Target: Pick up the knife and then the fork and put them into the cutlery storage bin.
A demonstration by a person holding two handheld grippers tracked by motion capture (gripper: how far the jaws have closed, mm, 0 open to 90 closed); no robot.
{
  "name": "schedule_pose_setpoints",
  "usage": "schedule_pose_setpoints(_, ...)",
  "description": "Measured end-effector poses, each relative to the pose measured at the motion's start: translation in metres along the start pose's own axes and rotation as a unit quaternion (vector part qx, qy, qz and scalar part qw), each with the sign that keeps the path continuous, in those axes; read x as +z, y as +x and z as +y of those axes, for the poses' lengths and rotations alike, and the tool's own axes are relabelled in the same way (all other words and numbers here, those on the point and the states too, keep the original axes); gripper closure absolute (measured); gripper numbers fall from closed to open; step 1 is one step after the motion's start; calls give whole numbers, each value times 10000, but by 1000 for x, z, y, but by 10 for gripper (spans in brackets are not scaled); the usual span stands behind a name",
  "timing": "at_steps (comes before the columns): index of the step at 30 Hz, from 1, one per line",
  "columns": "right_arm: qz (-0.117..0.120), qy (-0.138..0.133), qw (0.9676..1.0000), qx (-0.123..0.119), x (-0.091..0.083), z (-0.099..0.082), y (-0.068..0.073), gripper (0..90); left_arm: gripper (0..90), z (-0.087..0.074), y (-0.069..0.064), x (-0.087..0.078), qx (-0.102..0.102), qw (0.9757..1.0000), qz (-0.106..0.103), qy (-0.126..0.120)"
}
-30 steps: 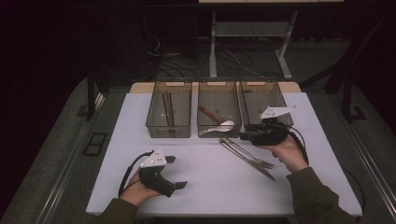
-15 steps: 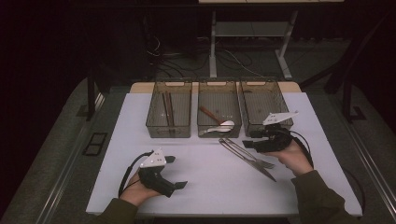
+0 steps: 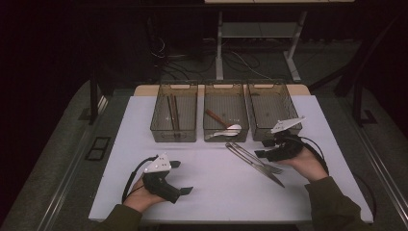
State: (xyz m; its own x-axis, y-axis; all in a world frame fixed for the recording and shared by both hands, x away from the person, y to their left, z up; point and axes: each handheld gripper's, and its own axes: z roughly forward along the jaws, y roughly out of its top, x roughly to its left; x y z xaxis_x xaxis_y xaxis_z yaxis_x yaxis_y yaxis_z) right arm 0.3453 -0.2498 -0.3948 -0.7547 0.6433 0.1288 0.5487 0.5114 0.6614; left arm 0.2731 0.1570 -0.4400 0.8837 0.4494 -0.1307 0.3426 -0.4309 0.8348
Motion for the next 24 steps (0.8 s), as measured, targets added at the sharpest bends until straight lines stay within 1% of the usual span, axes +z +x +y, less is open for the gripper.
schedule_pose_setpoints(3, -121, 196, 9997, -74, 2, -1, -2, 455, 0, 0, 0, 0, -1, 10000, -1, 18)
schedule_pose_setpoints(4, -140, 295, 9995, -36, 3, -1, -2, 469, 0, 0, 0, 0, -4, 10000, 0, 11)
schedule_pose_setpoints(7, -126, 528, 9985, -62, 6, -1, -4, 506, 0, 0, 1, 0, 5, 10000, 2, 23)
schedule_pose_setpoints(10, -131, 666, 9976, -115, 9, 1, -3, 538, 0, 0, 0, 1, -8, 10000, 2, 1)
schedule_pose_setpoints(12, -222, 764, 9967, -167, 12, 2, -1, 560, 0, 0, 0, 1, -8, 10000, 1, 6)
schedule_pose_setpoints(13, -232, 825, 9961, -213, 13, 3, -1, 566, 0, 0, 0, 1, -7, 10000, 2, 16)
schedule_pose_setpoints(17, -240, 1072, 9935, -310, 19, 7, 2, 615, 0, -1, 0, 1, -31, 10000, 8, 6)
schedule_pose_setpoints(20, -196, 1252, 9914, -319, 24, 10, 2, 632, 0, -1, 1, 1, -29, 10000, 7, 10)
schedule_pose_setpoints(24, -192, 1408, 9893, -334, 31, 12, 2, 668, 0, -1, 1, 1, -26, 10000, 7, 15)
